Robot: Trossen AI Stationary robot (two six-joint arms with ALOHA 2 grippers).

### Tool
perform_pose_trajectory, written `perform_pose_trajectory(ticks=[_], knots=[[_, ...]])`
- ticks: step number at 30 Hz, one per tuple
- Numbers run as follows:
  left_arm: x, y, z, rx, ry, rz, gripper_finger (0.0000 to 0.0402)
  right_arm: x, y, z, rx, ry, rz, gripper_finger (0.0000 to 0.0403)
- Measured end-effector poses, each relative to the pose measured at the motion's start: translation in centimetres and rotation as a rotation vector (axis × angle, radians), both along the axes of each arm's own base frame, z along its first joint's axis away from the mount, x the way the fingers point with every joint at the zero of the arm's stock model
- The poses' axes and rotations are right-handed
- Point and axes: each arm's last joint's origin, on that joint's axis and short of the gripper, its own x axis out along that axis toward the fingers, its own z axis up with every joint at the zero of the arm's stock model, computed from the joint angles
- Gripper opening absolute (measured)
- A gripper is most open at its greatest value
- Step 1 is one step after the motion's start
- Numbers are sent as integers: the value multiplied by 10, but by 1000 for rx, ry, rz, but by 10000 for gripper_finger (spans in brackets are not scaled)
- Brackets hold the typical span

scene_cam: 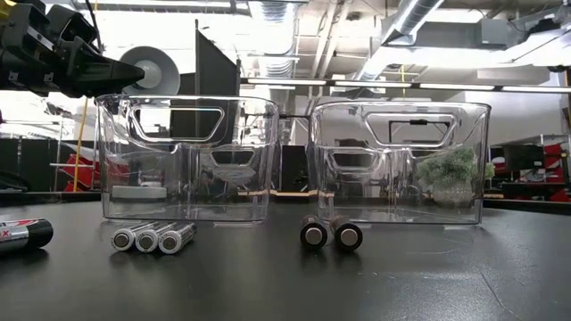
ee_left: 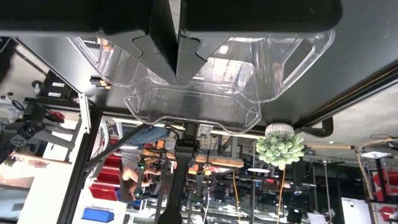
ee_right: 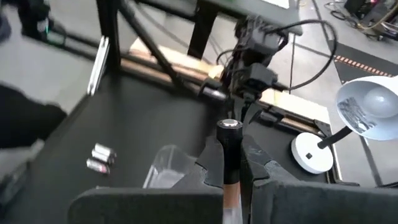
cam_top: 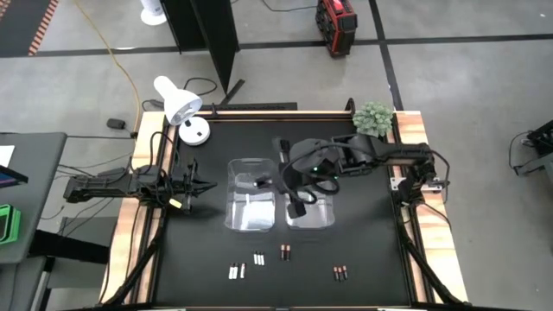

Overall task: Sort batteries
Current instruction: Put the black battery into the right transparent bin

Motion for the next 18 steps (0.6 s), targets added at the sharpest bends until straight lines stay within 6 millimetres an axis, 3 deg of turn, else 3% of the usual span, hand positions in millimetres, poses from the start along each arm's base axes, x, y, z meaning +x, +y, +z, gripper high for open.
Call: perform_pose_trajectory(ticks=[8, 18], knots=[[0, 0, 0, 0, 0, 0, 0, -9, 17, -8, -166, 81, 93, 13], [0, 0, 0, 7, 0, 0, 0, -24, 31, -26, -323, 279, 69, 12]])
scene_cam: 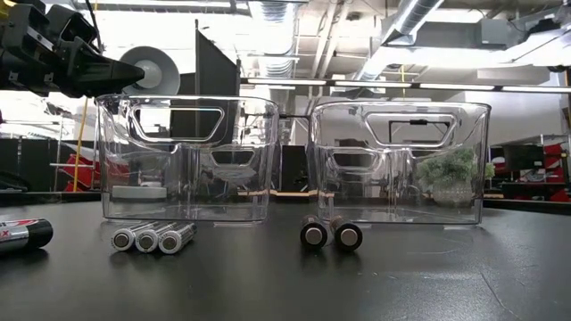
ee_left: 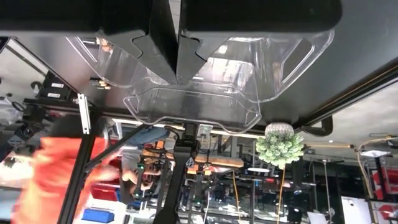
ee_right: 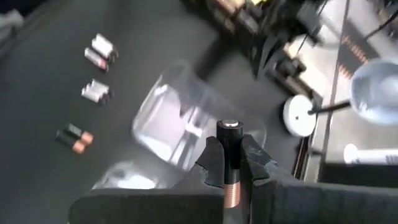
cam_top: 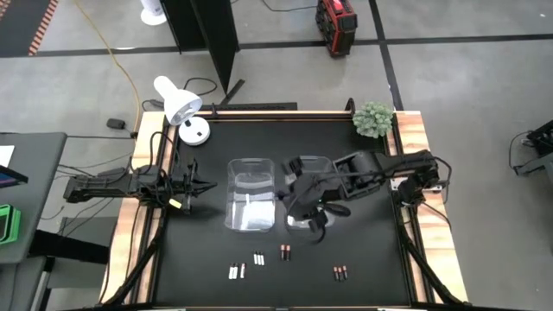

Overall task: Sort batteries
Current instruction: Put the black battery into the right transparent bin

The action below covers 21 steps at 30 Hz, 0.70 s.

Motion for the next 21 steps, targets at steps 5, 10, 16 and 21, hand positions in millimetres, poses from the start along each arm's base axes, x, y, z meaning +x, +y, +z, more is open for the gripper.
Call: perform_pose_trajectory(ticks=[5, 10, 16, 21], knots=[[0, 0, 0, 0, 0, 0, 0, 2, -7, -21, 30, 172, -121, 12], [0, 0, 0, -1, -1, 0, 0, 13, -17, -37, 118, 261, -185, 12], [0, 0, 0, -3, -2, 0, 0, 33, -29, -54, 159, 285, -223, 12], [0, 0, 0, -3, -4, 0, 0, 46, -41, -67, 192, 244, -245, 12]])
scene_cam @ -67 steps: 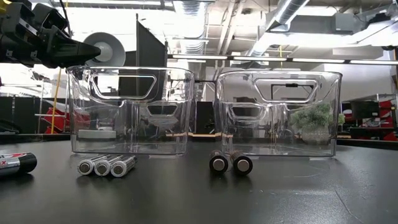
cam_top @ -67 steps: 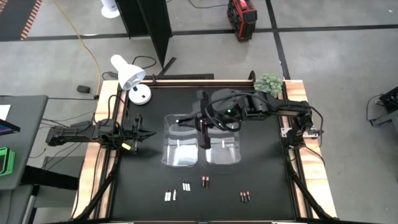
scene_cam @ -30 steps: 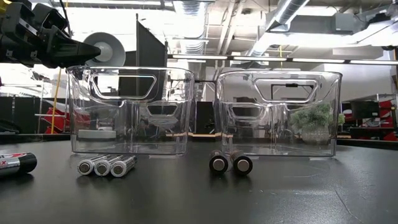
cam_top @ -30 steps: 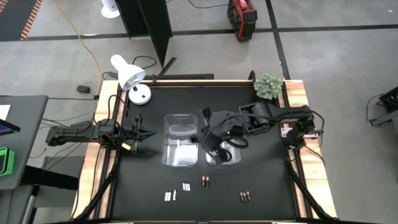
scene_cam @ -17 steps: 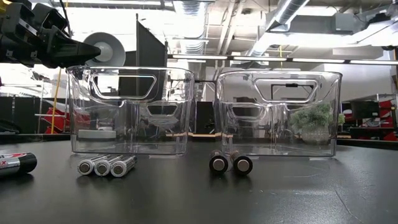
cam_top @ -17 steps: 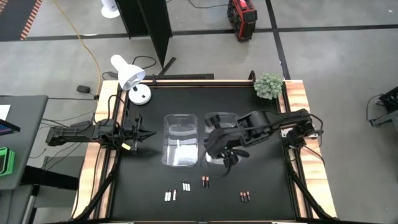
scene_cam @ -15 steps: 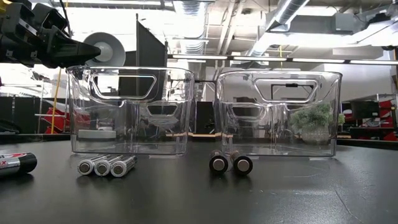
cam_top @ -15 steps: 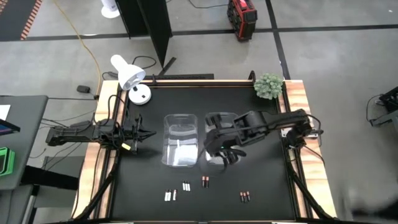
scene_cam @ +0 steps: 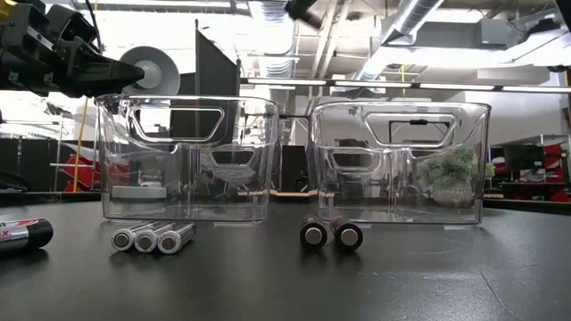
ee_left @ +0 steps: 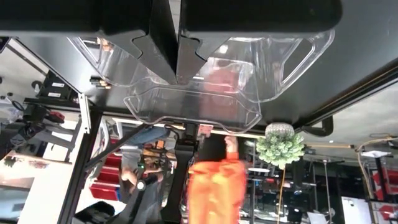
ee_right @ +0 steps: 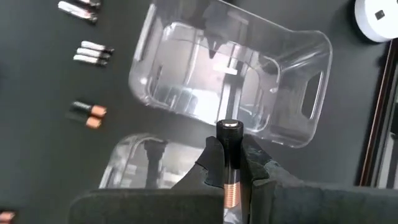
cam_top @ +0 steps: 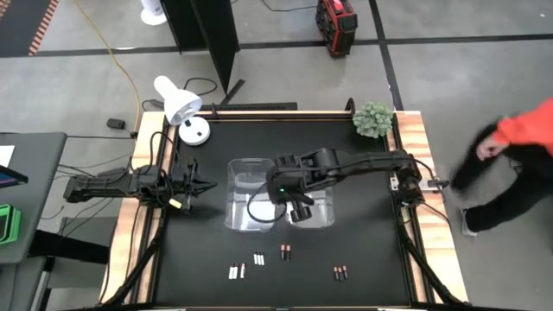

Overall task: Sort batteries
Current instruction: Put the black battery into the right transparent bin

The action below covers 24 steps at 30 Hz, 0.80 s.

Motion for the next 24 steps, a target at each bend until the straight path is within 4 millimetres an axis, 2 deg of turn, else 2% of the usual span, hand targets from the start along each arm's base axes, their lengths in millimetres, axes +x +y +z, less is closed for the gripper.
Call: perform_pose_trajectory(ticks=[9, 13, 17, 24], knots=[[0, 0, 0, 3, -4, 0, 0, 16, -17, -15, 17, -102, -46, 6], [0, 0, 0, 3, -4, 0, 0, 9, -23, -18, 28, -158, -63, 1], [0, 0, 0, 3, -5, 0, 0, -7, -27, -27, 42, -179, -86, 1], [0, 0, 1, 2, -6, 0, 0, -52, -46, -48, 81, -189, -189, 4]])
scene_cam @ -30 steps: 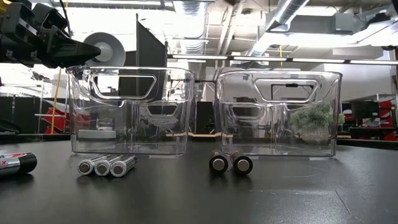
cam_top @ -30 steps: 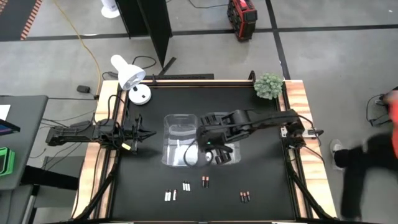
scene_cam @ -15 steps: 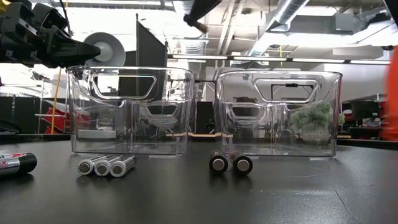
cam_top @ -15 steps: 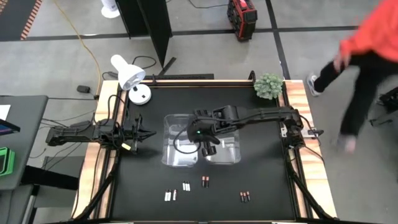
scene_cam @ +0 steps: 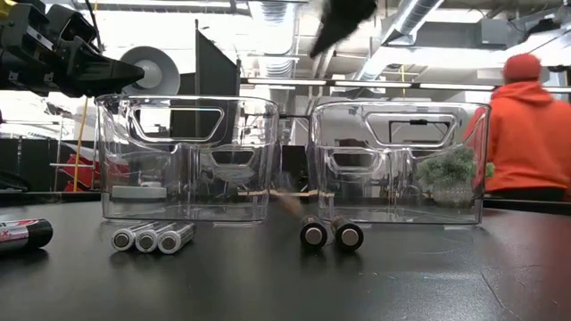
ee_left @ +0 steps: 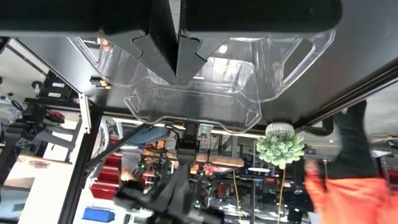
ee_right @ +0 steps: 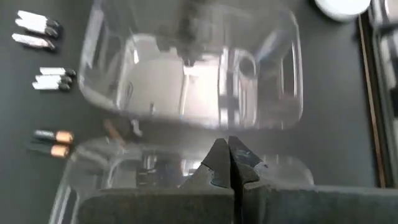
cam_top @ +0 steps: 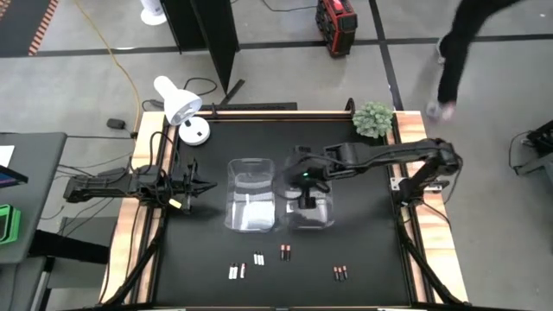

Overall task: Sort batteries
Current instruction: Put the black battery into the right transparent bin

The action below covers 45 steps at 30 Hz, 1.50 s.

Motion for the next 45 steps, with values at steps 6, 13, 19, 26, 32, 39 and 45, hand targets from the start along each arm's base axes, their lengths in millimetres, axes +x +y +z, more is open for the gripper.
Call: perform_pose_trajectory(ticks=[6, 13, 19, 26, 32, 39, 45], knots=[[0, 0, 0, -2, -1, 0, 0, -26, -18, -33, 64, 2, -74, 2], [0, 0, 0, 5, 0, 0, 0, -30, -23, -56, 76, 2, -88, 1], [0, 0, 0, 5, -1, 0, 0, -26, -2, -55, 76, -47, 11, 1], [0, 0, 0, 6, 0, 1, 0, -22, 41, -47, 70, -162, 173, 31], [0, 0, 0, 5, -2, 14, 0, -22, 93, -44, 55, -265, 369, 116], [0, 1, 0, 5, -2, 38, 0, 2, 148, -77, 1, -195, 540, 197], [0, 1, 0, 5, -2, 39, 0, 29, 184, -108, -72, -112, 658, 203]])
